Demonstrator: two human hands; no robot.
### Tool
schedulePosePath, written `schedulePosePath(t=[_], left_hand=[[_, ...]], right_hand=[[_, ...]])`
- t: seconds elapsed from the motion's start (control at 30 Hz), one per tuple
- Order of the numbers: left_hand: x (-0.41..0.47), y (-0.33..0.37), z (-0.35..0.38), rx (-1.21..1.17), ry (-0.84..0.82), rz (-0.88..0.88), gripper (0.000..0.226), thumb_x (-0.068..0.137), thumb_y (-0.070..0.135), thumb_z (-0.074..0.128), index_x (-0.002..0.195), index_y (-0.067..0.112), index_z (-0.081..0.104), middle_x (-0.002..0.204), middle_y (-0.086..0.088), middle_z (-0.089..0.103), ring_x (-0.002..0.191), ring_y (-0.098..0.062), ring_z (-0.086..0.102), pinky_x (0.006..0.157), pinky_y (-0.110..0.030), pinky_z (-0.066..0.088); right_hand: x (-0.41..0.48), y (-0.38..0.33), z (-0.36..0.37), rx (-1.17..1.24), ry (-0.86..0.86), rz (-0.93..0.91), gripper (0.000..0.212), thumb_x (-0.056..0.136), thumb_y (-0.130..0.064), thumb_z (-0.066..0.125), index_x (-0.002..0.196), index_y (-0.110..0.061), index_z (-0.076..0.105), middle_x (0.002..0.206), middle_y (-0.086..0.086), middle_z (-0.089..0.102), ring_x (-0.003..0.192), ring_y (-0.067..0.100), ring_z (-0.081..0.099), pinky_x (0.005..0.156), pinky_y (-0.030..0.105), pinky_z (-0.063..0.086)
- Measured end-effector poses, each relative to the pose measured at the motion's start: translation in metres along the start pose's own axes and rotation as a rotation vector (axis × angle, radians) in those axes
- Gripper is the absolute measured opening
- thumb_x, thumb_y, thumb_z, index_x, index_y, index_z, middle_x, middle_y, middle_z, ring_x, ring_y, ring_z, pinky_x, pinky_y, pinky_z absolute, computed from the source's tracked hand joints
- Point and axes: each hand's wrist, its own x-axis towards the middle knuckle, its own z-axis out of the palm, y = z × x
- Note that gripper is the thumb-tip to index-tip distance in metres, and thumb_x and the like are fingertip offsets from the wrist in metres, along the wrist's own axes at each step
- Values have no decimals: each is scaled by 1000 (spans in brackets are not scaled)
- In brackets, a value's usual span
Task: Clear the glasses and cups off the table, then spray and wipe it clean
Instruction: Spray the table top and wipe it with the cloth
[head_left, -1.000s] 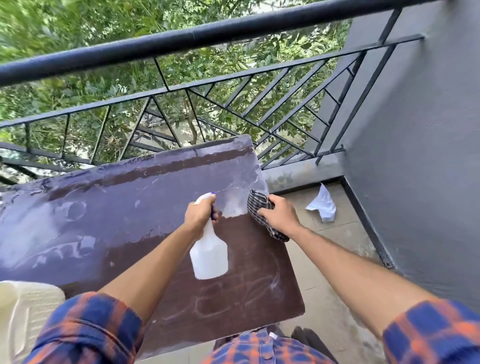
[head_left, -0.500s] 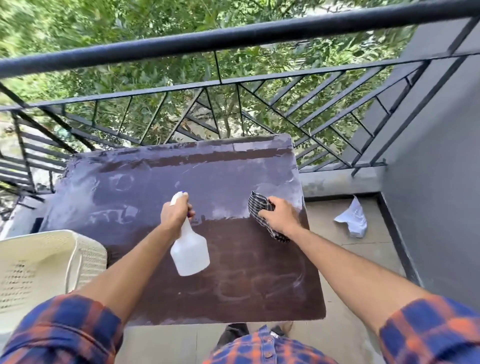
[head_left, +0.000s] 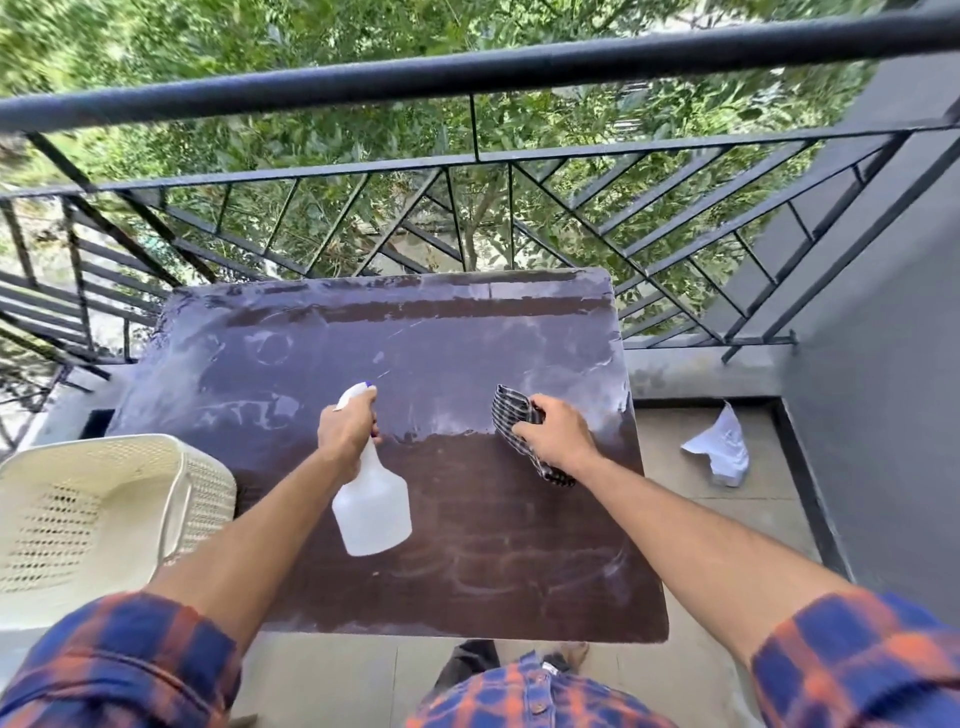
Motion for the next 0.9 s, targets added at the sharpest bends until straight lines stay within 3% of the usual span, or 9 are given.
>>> schedulePosePath(t=[0.13,0.33,0.5,0.67,0.83,0.9], left_hand=[[-3,2,8,-46,-221,-65,7,100,17,55,99,18,62,72,-11,57,60,-23,57,49,-29,48],[-9,-8,30,-14,-264,-63,12,95,18,59,106,18,65,64,-4,48,52,-17,43,45,-23,37],[-28,-11,60,-1,-462,-98,24,100,16,58,124,19,58,75,-11,60,59,-22,58,41,-21,44],[-48,-19,97,63,-530,-98,31,97,19,60,128,19,65,65,-1,47,53,-15,41,45,-23,37],[-81,-17,129,161,-692,-94,27,101,17,57,128,16,58,74,-10,58,59,-23,57,46,-22,47],[-91,-21,142,180,-716,-103,24,99,14,58,123,16,61,71,-9,54,55,-21,54,46,-23,46]], right_hand=[[-1,4,1,10,-6,17,12,75,-34,66,85,-29,61,85,-3,70,81,22,62,65,28,45],[-3,13,-5,-17,5,51,16,73,-34,65,85,-25,61,80,-3,68,79,24,62,69,32,51],[-6,26,-18,10,30,75,18,72,-34,65,90,-29,64,81,-4,69,80,22,65,72,33,55],[-13,46,-37,-45,173,124,27,76,-38,63,102,-30,66,93,0,71,91,28,64,73,30,49],[-17,69,-62,-5,348,222,35,78,-39,65,112,-30,67,102,4,73,99,32,64,78,33,48],[-19,77,-72,4,400,240,35,77,-40,65,110,-30,67,100,4,73,97,32,65,77,33,48]])
